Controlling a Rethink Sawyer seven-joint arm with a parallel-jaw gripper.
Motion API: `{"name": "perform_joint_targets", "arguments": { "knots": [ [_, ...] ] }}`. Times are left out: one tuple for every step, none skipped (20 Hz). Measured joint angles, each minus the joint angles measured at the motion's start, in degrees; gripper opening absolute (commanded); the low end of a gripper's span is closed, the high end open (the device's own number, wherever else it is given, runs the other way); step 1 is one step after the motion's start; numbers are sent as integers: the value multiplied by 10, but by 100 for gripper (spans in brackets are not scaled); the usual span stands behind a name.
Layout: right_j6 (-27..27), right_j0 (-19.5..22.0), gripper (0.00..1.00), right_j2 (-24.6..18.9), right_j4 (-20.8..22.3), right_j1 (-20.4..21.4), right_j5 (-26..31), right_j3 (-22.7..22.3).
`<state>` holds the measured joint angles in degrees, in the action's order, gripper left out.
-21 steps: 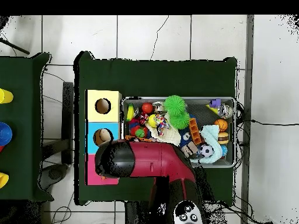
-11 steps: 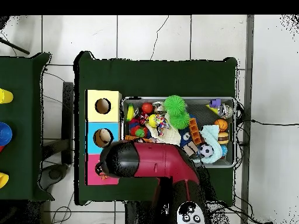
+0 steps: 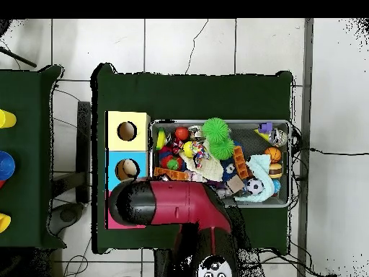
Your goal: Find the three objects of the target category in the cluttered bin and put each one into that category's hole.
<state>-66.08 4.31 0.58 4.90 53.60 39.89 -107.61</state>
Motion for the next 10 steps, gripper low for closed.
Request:
{"name": "perform_joint_targets", "arguments": {
  "knots": [
    [0, -3, 0, 1, -1, 0, 0, 0],
    [0, -5, 0, 2, -1, 0, 0, 0],
    [0, -8, 0, 3, -2, 0, 0, 0],
    [0, -10, 0, 4, -2, 0, 0, 0],
    [0, -15, 0, 6, -4, 1, 0, 1],
    [0, -18, 0, 7, -6, 1, 0, 1],
    [0, -22, 0, 9, -7, 1, 0, 2],
    [0, -24, 0, 10, -9, 1, 0, 2],
    [0, -25, 0, 11, -10, 1, 0, 2],
    [0, -28, 0, 12, -14, 1, 0, 3]
  ]
}}
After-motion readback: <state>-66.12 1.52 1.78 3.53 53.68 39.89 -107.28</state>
